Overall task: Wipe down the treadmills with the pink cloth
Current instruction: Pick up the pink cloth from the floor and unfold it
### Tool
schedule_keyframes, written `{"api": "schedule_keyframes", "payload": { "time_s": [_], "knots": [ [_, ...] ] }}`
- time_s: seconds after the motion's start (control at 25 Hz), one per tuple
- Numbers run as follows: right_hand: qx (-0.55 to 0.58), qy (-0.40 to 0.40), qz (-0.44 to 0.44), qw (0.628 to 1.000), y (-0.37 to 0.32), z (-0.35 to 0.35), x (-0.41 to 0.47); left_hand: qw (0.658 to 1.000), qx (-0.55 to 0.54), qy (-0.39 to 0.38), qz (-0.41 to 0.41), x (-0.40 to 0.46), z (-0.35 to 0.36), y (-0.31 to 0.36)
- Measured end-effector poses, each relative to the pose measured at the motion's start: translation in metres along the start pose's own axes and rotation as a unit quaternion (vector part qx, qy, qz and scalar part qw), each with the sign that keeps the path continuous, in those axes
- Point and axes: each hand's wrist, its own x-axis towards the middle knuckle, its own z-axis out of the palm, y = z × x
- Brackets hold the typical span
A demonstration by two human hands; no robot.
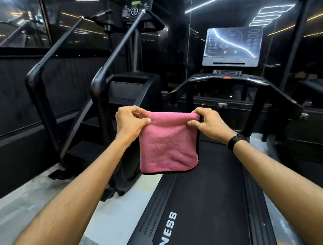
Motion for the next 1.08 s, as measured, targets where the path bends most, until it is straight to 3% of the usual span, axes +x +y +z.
{"api": "schedule_keyframes", "payload": {
  "time_s": [0.28,0.68,0.88,1.08],
  "knots": [
    [-0.071,0.017,0.040,0.997,0.112,0.013,0.168,0.999,-0.007,-0.043,0.012,0.174,0.133,-0.057],
    [0.028,0.063,0.051,0.996,0.277,0.044,0.333,0.993,0.029,-0.116,0.013,0.349,0.304,-0.131],
    [0.082,0.043,0.029,0.995,0.368,0.055,0.442,0.993,0.066,-0.099,-0.012,0.444,0.394,-0.160],
    [0.103,-0.021,0.081,0.991,0.416,0.023,0.532,0.978,0.124,-0.147,-0.076,0.524,0.453,-0.132]
  ]
}}
